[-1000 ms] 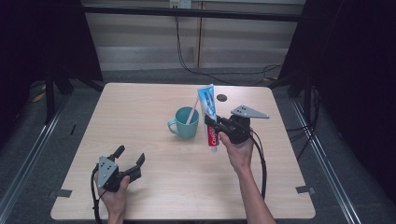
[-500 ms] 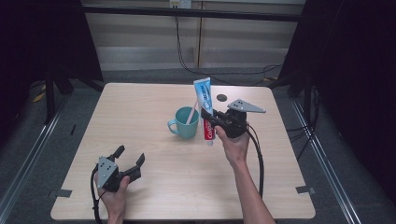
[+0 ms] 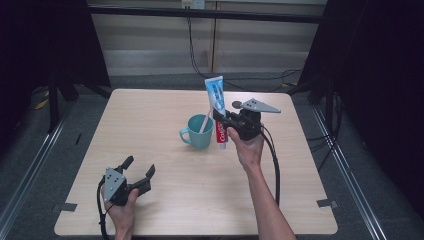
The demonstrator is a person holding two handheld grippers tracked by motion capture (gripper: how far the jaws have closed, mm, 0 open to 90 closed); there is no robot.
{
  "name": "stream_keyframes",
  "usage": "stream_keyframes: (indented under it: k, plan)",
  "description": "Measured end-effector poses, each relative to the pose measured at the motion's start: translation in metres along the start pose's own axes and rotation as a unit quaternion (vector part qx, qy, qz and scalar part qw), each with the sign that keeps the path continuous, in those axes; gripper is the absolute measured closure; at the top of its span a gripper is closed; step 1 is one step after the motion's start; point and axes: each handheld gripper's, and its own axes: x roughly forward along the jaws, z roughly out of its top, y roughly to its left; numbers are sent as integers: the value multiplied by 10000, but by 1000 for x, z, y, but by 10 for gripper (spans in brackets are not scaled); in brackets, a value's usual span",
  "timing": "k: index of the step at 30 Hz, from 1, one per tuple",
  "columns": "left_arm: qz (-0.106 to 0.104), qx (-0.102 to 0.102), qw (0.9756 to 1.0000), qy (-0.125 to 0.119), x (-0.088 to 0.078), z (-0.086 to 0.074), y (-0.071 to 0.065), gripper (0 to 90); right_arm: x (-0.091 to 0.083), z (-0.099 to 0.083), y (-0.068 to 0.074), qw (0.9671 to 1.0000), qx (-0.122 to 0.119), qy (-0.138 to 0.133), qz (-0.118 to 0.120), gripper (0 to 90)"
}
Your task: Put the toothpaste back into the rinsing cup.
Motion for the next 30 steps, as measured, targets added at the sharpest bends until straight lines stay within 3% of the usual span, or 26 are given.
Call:
stream_keyframes:
  k: [11,16,21,24,30]
  plan:
    - [-39,-62,10000,-30,0,0,-1,190,23,12,-5,10000,-65,13,-29,728]
    - [59,127,9999,70,3,0,-5,190,33,17,-7,9999,-51,-19,-95,727]
    - [5,-33,10000,-6,1,0,-3,190,43,21,-12,10000,-21,0,-67,726]
    - [37,59,10000,4,1,0,-1,190,48,23,-14,9999,-51,62,-112,726]
    - [14,28,10000,-3,1,0,-1,190,58,22,-18,9997,-32,143,-178,724]
